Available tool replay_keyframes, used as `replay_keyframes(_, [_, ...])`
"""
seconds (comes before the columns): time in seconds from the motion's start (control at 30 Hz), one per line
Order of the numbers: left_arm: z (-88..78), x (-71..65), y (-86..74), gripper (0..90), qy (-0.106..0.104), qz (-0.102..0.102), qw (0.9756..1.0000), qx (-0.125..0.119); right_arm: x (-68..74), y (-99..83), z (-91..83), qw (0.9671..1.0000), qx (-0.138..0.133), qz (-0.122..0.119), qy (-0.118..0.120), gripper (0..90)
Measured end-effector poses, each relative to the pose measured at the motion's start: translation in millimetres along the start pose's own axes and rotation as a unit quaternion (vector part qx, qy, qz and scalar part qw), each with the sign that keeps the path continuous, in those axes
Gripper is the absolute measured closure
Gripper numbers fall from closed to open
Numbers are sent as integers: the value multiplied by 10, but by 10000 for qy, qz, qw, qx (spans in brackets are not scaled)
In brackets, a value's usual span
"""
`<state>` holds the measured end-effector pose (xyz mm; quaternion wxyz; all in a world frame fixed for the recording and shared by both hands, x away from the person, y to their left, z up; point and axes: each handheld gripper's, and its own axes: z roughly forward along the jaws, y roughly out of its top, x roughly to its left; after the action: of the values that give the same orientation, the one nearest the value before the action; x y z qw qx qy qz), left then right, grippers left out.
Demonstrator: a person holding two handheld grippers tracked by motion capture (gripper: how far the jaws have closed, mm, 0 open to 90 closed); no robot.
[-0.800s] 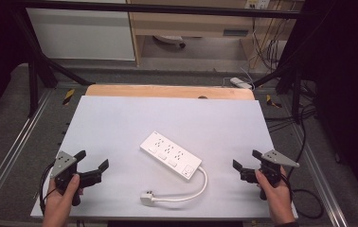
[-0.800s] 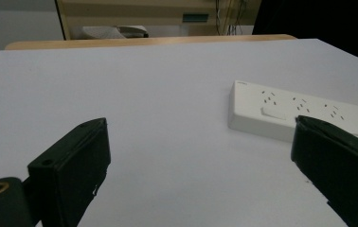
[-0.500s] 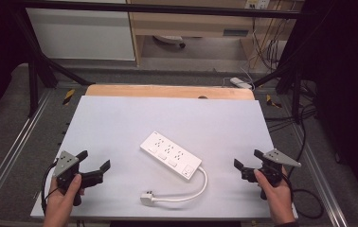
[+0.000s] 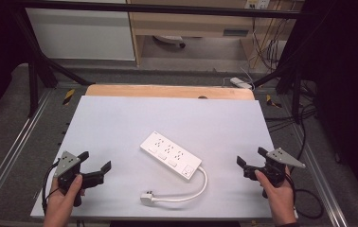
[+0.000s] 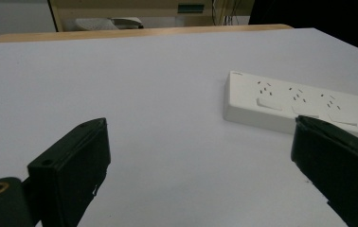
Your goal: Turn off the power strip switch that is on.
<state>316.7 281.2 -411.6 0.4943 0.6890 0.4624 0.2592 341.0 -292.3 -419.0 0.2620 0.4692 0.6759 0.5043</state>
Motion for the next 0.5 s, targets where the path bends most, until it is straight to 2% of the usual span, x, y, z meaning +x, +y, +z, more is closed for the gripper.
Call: replay_keyframes(0.5, [15, -24, 3, 56, -79, 106, 9999, 55, 47, 72, -69, 9999, 71, 14, 156, 35])
